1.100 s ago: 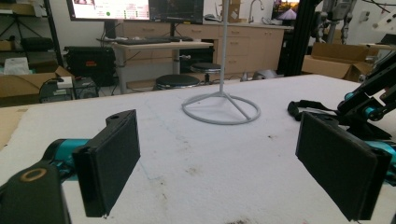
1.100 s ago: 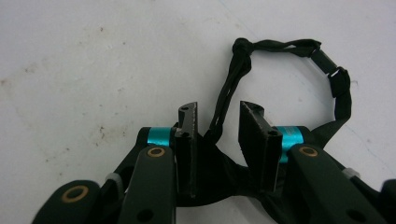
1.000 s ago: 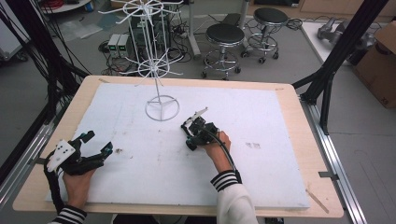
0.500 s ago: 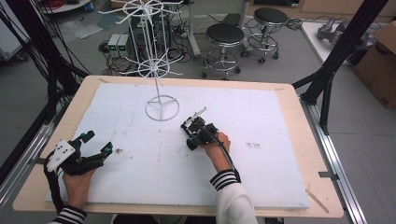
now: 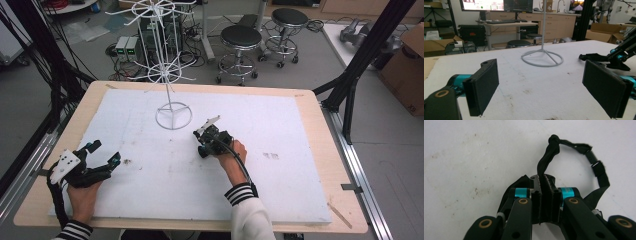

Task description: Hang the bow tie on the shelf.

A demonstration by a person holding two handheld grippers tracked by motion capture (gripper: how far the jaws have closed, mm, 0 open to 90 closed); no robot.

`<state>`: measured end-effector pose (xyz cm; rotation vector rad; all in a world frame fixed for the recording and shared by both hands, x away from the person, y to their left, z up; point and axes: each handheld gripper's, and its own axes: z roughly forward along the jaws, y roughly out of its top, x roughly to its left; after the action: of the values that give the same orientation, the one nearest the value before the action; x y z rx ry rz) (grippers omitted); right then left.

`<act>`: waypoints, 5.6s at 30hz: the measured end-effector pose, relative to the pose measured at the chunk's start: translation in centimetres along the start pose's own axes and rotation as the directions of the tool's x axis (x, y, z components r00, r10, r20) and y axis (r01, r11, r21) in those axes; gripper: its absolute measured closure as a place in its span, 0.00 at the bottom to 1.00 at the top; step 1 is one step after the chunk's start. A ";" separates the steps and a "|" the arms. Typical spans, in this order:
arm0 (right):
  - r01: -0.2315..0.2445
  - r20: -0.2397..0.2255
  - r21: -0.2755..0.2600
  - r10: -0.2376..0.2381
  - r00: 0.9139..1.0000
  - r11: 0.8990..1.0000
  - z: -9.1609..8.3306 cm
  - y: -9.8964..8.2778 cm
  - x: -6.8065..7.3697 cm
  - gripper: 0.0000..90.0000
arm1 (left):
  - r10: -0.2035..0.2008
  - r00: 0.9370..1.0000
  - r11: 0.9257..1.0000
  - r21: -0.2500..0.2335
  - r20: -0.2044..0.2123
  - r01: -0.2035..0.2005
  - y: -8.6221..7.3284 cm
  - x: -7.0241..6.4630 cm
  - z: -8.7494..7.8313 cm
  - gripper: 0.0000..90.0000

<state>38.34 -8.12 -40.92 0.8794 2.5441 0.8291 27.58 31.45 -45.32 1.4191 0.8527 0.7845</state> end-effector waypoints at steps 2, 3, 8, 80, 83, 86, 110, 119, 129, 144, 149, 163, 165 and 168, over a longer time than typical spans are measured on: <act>-0.013 0.000 -0.026 0.013 1.000 1.000 -0.3 0.0 -0.1 0.94 | -0.001 1.000 1.000 -0.003 0.001 0.001 0.0 0.0 0.0 0.16; -0.023 -0.001 -0.043 0.023 1.000 0.999 -0.5 0.0 -0.1 0.94 | 0.001 1.000 1.000 -0.001 0.002 -0.001 0.0 0.0 0.0 0.15; -0.047 0.015 -0.106 0.049 0.999 0.993 -1.5 0.0 -0.5 0.94 | 0.002 1.000 1.000 -0.002 0.003 -0.002 0.0 -0.1 0.0 0.15; -0.095 -0.039 -0.652 0.092 0.995 0.752 -10.0 7.4 0.1 0.94 | -0.002 1.000 1.000 -0.001 0.003 0.002 0.0 0.0 0.0 0.15; -0.084 -0.032 -0.655 0.084 0.996 0.751 -10.1 7.8 0.3 0.94 | -0.004 1.000 1.000 -0.002 0.002 0.004 0.0 0.0 0.0 0.15; -0.071 -0.026 -0.657 0.072 0.997 0.751 -9.9 8.2 0.6 0.94 | -0.002 1.000 1.000 -0.002 0.002 0.002 0.0 0.0 0.0 0.15; 0.059 0.076 -0.582 -0.018 0.997 0.811 -8.1 9.6 2.9 0.94 | -0.003 1.000 1.000 -0.002 0.004 0.003 0.0 0.0 0.0 0.15; 0.064 0.072 -0.552 -0.030 0.997 0.831 -7.1 9.3 3.1 0.94 | -0.003 1.000 1.000 -0.002 0.004 0.003 0.0 0.0 0.0 0.15; 0.088 0.082 -0.510 -0.053 0.995 0.855 -6.0 9.4 3.2 0.94 | -0.003 1.000 1.000 -0.002 0.004 0.003 0.0 0.0 0.0 0.15; 0.011 0.011 -0.466 -0.007 1.000 0.885 -4.1 9.2 2.3 0.94 | -0.006 1.000 1.000 -0.003 0.005 0.006 0.0 0.1 0.0 0.15; 0.001 -0.003 -0.452 -0.003 1.000 0.892 -3.6 9.2 2.0 0.93 | -0.005 1.000 1.000 -0.004 0.005 0.005 0.0 0.1 0.0 0.15; -0.027 -0.040 -0.421 0.012 0.999 0.907 -2.5 8.3 1.3 0.73 | -0.006 1.000 1.000 -0.006 0.005 0.006 0.0 0.0 0.0 0.15; -0.038 -0.058 -0.423 0.015 0.998 0.906 -2.6 8.1 1.2 0.67 | -0.005 1.000 1.000 -0.006 0.005 0.005 0.0 0.0 0.0 0.15; -0.074 -0.111 -0.430 0.029 0.993 0.900 -2.8 7.9 0.9 0.48 | -0.004 1.000 1.000 -0.003 0.004 0.004 0.0 0.0 0.0 0.15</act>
<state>39.92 -3.64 -33.99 0.7741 2.2776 1.4207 27.59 31.47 -45.33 1.4154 0.8506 0.7790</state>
